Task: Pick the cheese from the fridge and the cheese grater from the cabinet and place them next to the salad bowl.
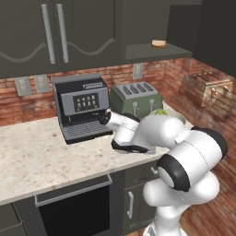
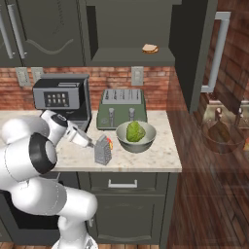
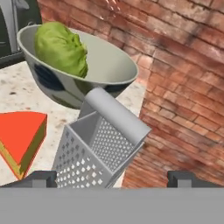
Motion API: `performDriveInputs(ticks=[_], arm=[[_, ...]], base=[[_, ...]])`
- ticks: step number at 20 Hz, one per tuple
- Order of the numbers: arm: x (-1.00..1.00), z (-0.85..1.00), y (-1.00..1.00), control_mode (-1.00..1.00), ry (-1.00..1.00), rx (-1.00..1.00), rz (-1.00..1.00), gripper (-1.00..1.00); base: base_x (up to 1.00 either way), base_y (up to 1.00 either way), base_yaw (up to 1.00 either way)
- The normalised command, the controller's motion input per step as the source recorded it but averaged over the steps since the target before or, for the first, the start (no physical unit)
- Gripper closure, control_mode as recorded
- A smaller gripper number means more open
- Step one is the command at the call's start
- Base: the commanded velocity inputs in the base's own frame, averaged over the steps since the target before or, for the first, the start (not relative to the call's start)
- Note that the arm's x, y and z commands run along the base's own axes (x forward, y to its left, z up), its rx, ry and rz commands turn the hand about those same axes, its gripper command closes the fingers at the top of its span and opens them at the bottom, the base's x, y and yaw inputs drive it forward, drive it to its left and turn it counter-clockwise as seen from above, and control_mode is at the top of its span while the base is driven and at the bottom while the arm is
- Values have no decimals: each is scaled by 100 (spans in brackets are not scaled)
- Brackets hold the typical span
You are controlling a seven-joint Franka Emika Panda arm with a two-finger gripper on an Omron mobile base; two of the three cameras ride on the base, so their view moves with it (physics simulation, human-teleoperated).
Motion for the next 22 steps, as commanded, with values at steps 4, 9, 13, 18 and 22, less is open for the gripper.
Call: performDriveInputs(ticks=[4, 9, 13, 18, 22], arm=[[-31, 38, 0, -100, 15, 1, -2, -100], [-56, 39, 0, -100, 19, 10, 0, -100], [-61, 41, -12, -100, 19, 13, 0, -100], [-15, 27, -48, -100, 20, 18, 8, -100], [0, 23, -54, -100, 3, 20, 28, -100]], base=[[0, 0, 0], [0, 0, 0], [0, 0, 0], [0, 0, 0], [0, 0, 0]])
